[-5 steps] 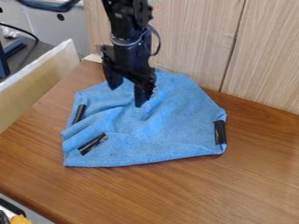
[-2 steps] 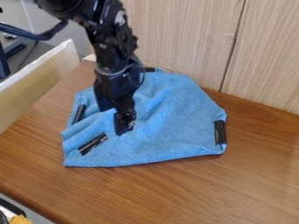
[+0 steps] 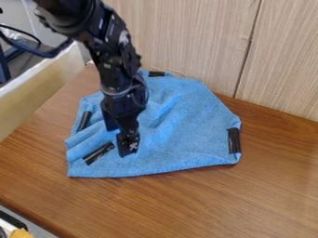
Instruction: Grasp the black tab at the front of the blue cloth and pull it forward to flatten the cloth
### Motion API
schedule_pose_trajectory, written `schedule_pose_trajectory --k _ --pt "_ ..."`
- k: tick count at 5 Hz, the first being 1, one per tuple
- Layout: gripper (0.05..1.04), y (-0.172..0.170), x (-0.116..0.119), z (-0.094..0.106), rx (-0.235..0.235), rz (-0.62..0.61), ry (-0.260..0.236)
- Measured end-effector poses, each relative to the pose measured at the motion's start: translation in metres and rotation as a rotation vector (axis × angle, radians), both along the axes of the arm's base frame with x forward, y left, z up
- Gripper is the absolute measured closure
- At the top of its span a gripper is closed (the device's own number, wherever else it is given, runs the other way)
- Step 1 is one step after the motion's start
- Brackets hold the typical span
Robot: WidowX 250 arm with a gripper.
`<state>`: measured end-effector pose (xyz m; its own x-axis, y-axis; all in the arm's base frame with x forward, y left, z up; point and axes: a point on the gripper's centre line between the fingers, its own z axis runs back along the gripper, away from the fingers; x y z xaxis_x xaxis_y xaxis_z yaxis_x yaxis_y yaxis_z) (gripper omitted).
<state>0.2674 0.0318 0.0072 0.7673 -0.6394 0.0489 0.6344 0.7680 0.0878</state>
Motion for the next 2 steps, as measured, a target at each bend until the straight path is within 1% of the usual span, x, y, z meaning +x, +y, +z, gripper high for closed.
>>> schedule_pose_trajectory --k 1,2 --pt "0.086 0.0007 -0.0044 -0.0087 0.005 -0.020 0.035" --pt "0.147 -0.0020 -0.0071 -0.0182 0.000 -0.023 0.060"
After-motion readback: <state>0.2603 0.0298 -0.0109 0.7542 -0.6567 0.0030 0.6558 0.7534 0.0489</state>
